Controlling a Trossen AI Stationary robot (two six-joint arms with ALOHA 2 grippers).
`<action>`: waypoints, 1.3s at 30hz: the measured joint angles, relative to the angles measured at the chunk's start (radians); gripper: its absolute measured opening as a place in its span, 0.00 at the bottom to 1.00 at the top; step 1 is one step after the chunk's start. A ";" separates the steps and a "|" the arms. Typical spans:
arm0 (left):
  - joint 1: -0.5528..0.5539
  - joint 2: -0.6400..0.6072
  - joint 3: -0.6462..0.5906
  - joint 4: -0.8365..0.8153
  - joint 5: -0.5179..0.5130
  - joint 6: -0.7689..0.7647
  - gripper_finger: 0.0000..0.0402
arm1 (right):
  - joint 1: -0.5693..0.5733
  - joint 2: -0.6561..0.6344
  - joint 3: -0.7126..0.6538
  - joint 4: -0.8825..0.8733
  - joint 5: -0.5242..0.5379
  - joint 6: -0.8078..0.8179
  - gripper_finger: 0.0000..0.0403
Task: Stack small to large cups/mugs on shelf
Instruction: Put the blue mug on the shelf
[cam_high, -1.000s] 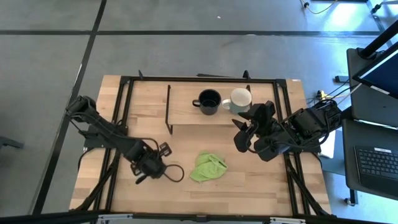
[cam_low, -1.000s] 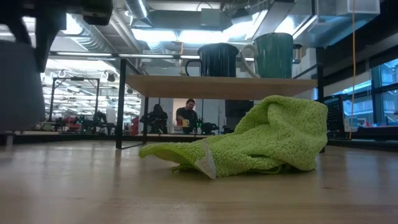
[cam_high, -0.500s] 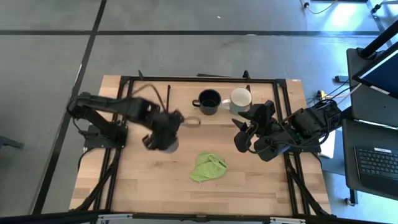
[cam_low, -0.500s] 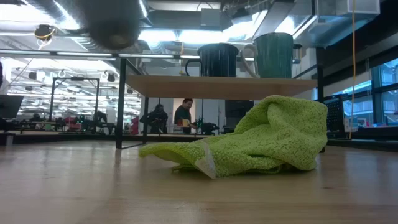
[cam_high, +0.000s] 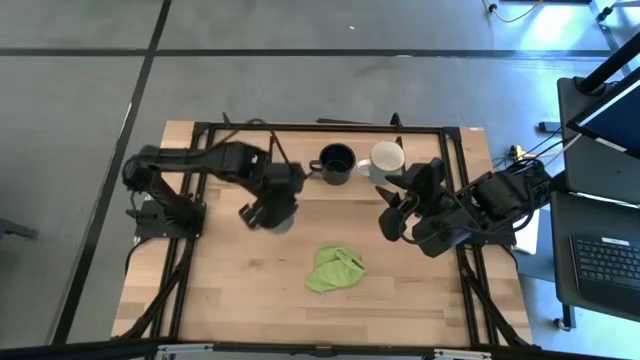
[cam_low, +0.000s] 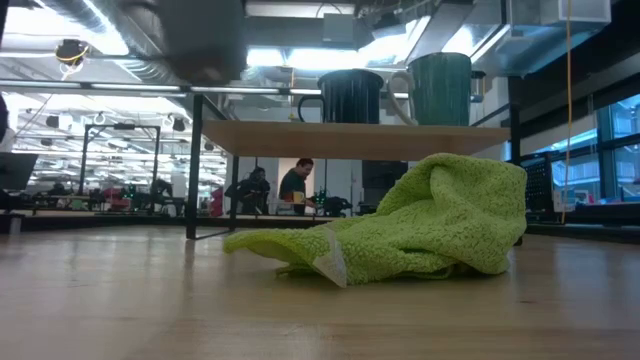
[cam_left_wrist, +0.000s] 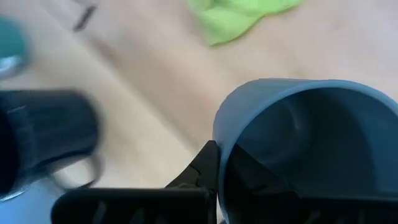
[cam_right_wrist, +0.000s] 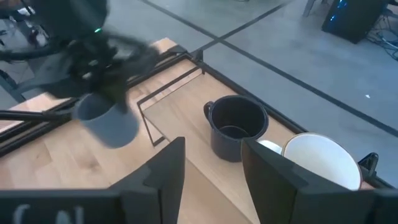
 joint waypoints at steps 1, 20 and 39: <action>-0.020 0.001 -0.001 -0.008 0.028 -0.028 0.01 | 0.000 -0.002 0.000 0.000 0.002 0.000 0.40; -0.326 0.007 -0.476 0.350 0.078 -0.106 0.01 | -0.021 -0.007 0.000 0.000 -0.060 -0.021 0.40; -0.330 0.007 -0.611 0.440 0.114 -0.113 0.01 | -0.021 -0.007 0.000 0.000 -0.075 0.007 0.40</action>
